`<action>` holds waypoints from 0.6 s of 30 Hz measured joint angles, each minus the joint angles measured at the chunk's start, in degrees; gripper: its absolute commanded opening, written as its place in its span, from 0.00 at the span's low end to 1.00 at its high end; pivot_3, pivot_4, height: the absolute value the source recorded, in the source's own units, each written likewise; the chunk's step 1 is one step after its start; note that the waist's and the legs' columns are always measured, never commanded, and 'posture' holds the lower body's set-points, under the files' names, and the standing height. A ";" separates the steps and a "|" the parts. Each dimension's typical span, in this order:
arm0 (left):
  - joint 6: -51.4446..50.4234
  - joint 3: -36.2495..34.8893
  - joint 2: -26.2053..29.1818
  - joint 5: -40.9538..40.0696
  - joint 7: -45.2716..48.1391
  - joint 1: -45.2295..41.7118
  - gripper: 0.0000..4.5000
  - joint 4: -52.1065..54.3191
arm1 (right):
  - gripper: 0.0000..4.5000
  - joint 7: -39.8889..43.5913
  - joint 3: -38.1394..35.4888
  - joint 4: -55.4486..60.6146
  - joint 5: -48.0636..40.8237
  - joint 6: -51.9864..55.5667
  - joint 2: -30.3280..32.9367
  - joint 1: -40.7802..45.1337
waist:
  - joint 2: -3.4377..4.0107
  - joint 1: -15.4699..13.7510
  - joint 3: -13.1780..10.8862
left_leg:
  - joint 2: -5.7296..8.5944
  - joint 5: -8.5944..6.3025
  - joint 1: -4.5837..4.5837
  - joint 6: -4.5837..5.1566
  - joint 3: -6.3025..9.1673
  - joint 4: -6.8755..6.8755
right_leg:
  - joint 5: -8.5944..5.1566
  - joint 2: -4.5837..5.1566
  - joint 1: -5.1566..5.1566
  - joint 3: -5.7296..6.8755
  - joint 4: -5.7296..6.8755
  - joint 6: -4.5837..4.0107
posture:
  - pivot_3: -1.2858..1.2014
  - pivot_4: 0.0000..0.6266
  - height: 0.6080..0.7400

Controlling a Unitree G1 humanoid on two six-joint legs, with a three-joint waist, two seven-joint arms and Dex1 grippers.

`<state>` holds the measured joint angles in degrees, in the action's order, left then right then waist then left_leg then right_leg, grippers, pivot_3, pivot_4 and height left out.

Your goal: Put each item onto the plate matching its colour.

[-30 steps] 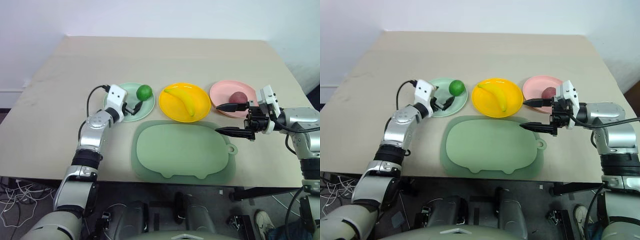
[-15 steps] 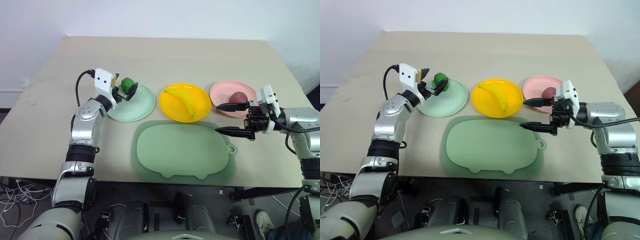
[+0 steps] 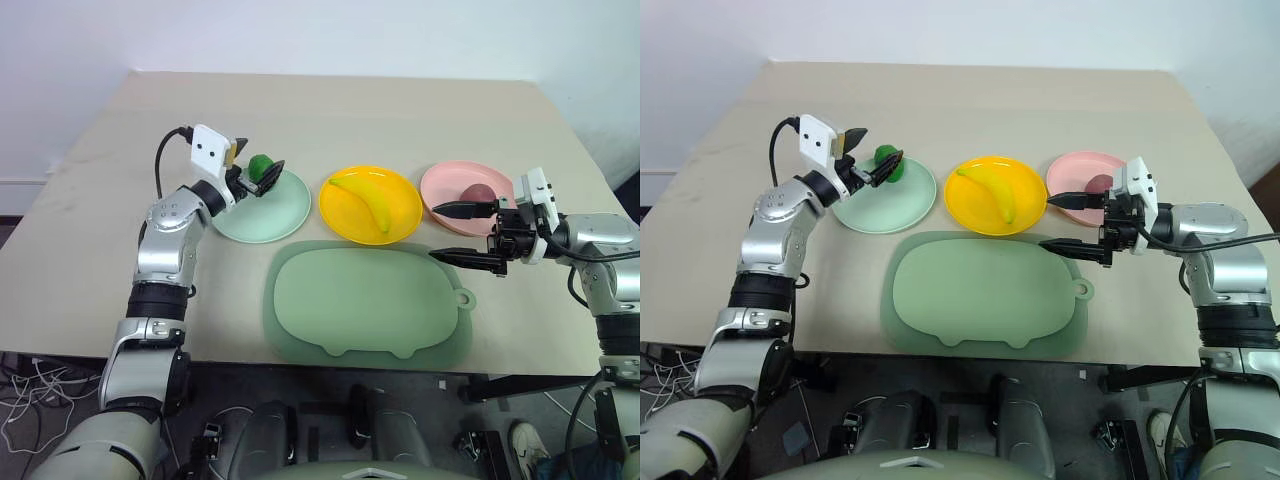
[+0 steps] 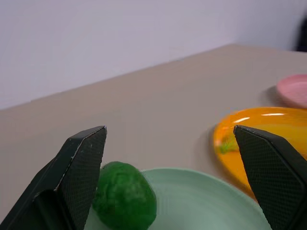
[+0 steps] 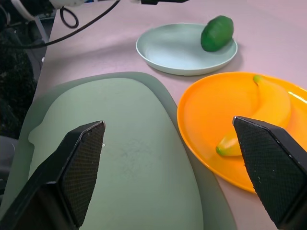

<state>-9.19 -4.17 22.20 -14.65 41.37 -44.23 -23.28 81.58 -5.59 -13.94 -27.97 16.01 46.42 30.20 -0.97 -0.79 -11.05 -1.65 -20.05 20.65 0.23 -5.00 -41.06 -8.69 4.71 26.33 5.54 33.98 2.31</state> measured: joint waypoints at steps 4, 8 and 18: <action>-4.09 3.00 2.93 -2.71 9.31 -0.01 0.98 6.45 | 1.00 1.48 -0.46 -1.85 -0.02 -0.09 1.86 0.62 | 0.01 0.10 -0.01 | -0.01 0.05 0.04 -0.09 0.00 0.01 | 0.00 -0.02 0.05 -0.01 0.00 0.00 | 0.52 0.24 1.00; -7.79 4.00 7.44 -5.67 18.54 -0.02 0.98 10.11 | 1.00 3.16 -1.00 -6.35 0.77 -1.77 4.16 1.91 | 0.02 0.22 -0.02 | -0.03 0.00 -0.04 0.00 -0.01 0.04 | -0.02 -0.06 0.04 -0.05 -0.12 -0.02 | 0.52 0.24 1.00; -14.58 6.11 15.10 -10.54 35.27 1.16 0.98 13.03 | 1.00 4.06 -1.73 -6.06 0.66 -1.49 4.54 1.10 | 0.03 0.19 -0.03 | -0.04 0.01 -0.03 -0.02 0.03 0.03 | -0.03 -0.07 0.07 -0.09 -0.10 -0.01 | 0.52 0.24 1.00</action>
<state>-23.77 1.94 37.30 -25.19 76.63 -43.07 -10.25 85.64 -7.32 -20.00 -27.30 14.52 50.96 31.31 -0.94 -0.60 -11.07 -1.68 -20.04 20.62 0.21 -4.97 -41.03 -8.72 4.64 26.40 5.45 33.88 2.30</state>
